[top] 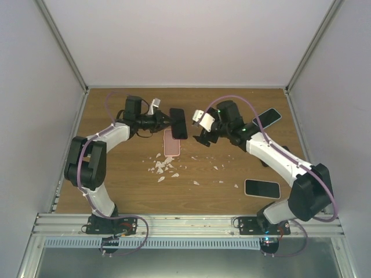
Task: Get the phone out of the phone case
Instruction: Place the phone at the center of the board.
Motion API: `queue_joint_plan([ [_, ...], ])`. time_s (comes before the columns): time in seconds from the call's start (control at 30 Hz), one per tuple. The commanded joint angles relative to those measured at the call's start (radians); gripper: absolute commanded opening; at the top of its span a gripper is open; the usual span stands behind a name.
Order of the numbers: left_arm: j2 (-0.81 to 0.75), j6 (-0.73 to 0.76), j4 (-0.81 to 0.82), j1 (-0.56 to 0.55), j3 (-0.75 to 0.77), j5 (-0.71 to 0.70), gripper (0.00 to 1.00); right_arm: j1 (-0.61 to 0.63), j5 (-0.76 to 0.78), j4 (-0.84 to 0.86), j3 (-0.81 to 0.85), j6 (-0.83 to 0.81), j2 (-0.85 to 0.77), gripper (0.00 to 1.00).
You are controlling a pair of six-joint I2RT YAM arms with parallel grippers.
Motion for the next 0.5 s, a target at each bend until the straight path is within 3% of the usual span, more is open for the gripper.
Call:
queue_joint_plan([
  [0.0,0.030,0.028,0.036,-0.060,0.004,0.005,0.00,-0.108,-0.247,-0.057,-0.067,0.036,-0.035,1.00],
  [0.13,0.052,0.032,0.030,-0.101,-0.005,-0.006,0.00,-0.181,-0.354,-0.088,-0.096,-0.021,-0.021,1.00],
  [0.47,0.107,0.015,0.076,-0.154,-0.058,-0.057,0.00,-0.200,-0.316,-0.103,-0.054,-0.013,0.067,1.00],
])
